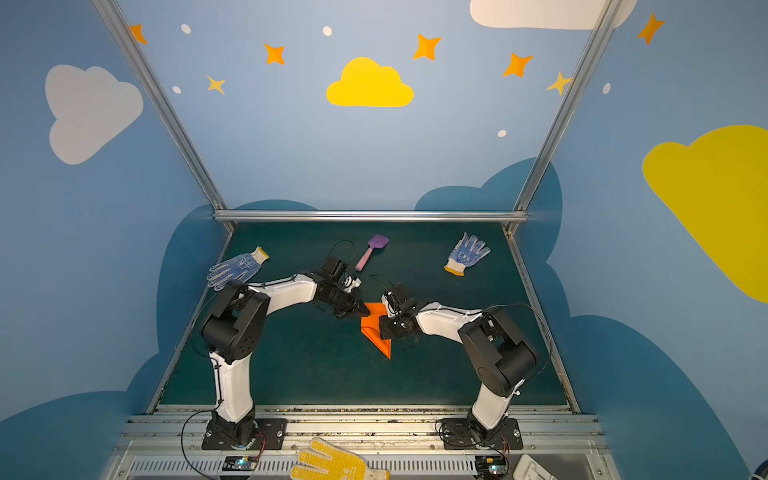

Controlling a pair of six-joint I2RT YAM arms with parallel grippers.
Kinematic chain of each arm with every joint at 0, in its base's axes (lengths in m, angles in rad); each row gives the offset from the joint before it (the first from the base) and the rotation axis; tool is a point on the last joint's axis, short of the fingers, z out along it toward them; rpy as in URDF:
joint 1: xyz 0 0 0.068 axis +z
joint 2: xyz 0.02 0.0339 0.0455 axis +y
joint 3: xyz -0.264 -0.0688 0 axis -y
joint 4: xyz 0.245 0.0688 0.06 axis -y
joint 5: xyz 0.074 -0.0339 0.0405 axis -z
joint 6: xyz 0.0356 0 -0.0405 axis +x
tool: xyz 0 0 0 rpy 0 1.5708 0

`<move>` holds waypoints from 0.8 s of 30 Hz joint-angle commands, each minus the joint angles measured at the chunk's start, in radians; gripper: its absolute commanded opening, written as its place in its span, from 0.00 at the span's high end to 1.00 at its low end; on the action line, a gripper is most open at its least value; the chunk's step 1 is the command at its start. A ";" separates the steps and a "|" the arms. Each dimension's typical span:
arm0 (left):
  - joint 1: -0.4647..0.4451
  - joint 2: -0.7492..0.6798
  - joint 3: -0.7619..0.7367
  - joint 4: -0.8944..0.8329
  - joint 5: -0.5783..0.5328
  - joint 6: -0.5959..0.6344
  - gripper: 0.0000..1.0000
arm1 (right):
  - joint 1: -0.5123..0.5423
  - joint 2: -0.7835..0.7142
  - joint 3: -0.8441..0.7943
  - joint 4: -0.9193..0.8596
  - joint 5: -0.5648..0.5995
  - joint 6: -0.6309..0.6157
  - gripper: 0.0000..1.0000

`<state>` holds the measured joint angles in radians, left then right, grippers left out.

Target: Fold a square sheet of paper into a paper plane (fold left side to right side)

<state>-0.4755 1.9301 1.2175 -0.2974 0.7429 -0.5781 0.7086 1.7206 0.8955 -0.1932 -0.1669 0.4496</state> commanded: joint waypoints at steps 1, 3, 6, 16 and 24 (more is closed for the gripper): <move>-0.003 -0.087 -0.090 0.091 -0.007 -0.029 0.95 | -0.003 0.005 -0.038 -0.046 0.013 0.003 1.00; -0.014 -0.123 -0.147 0.123 -0.003 -0.041 0.96 | -0.004 0.005 -0.038 -0.049 0.012 0.001 1.00; -0.047 -0.158 -0.209 0.164 0.000 -0.057 0.96 | -0.006 0.005 -0.038 -0.049 0.012 -0.001 1.00; -0.117 -0.136 -0.260 0.202 -0.017 -0.054 0.96 | -0.011 0.004 -0.036 -0.054 0.011 -0.004 1.00; -0.122 -0.086 -0.251 0.212 -0.026 -0.043 0.96 | -0.011 0.000 -0.030 -0.060 0.011 -0.006 1.00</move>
<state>-0.5961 1.8191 0.9588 -0.0929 0.7277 -0.6327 0.7017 1.7184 0.8917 -0.1871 -0.1684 0.4484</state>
